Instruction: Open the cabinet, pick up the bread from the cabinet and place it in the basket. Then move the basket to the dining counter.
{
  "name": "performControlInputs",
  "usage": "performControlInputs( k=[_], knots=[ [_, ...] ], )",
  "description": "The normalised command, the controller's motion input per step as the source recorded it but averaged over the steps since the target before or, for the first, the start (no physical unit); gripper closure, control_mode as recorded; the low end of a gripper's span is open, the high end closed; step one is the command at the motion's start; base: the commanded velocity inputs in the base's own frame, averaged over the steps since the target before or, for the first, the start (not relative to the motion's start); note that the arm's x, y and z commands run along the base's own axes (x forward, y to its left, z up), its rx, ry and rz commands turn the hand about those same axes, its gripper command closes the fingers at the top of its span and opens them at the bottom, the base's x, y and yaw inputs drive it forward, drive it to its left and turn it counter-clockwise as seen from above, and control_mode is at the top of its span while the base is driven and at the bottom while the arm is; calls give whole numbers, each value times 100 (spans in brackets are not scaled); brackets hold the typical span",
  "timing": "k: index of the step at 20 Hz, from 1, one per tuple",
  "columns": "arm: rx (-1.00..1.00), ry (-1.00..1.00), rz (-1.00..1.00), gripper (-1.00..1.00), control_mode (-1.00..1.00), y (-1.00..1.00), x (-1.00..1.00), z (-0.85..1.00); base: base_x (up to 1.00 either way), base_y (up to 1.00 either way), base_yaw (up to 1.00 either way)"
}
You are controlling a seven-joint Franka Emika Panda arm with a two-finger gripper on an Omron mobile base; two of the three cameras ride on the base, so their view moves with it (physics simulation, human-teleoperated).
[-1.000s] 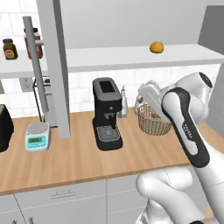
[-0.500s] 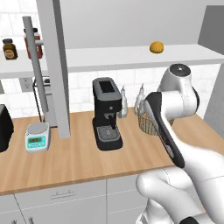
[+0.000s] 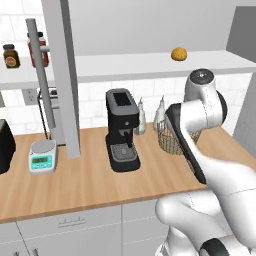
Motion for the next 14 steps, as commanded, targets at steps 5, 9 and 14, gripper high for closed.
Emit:
performControlInputs(
  k=[5,9,14],
  knots=[
    [48,0,-1,-100,-100,-50,22,26,0,0,0],
    [11,-7,0,-100,-100,-28,17,77,0,0,0],
    [-12,-12,-1,-100,-100,-7,39,57,0,0,0]
  ],
)
